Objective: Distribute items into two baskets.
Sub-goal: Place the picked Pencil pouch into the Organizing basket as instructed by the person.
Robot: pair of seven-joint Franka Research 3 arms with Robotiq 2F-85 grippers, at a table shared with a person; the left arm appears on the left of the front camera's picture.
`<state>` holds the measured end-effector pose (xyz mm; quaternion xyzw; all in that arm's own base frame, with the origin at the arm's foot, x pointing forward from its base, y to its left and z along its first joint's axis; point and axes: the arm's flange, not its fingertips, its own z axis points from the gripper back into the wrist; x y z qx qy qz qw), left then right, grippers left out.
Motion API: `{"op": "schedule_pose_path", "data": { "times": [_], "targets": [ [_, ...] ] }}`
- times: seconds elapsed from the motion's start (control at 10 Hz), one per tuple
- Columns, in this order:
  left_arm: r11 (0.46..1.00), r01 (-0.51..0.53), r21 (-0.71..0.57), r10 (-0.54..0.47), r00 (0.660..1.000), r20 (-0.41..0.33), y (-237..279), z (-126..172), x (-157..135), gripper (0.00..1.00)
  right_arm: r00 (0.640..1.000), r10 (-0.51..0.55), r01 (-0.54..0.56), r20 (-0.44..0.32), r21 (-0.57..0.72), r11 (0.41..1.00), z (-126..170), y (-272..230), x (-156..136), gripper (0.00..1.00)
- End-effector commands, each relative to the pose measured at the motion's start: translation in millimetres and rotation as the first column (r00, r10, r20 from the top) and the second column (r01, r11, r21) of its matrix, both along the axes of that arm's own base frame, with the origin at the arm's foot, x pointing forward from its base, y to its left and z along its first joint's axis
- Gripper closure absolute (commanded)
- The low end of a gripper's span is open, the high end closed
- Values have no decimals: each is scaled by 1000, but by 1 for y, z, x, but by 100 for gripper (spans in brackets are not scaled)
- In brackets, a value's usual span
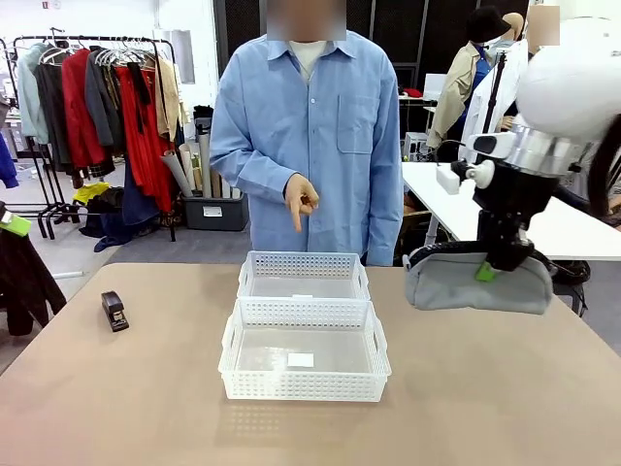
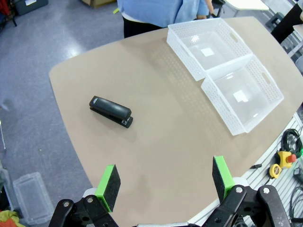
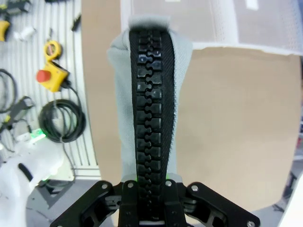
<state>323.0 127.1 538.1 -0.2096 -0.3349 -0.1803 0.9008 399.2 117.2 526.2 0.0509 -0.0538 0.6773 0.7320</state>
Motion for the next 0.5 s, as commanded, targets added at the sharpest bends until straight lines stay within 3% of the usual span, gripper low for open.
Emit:
{"op": "schedule_pose_path", "data": {
  "times": [0.0, 0.4],
  "targets": [
    [1000, 3, -3, -3, 1000, 2, 0, 1, -1, 0, 997, 76, -75, 10, -17, 997, 4, 14, 27, 100],
    [1000, 3, -3, -3, 1000, 2, 0, 1, -1, 0, 990, 137, -136, 12, -70, 988, -1, 55, 71, 100]
  ]
}}
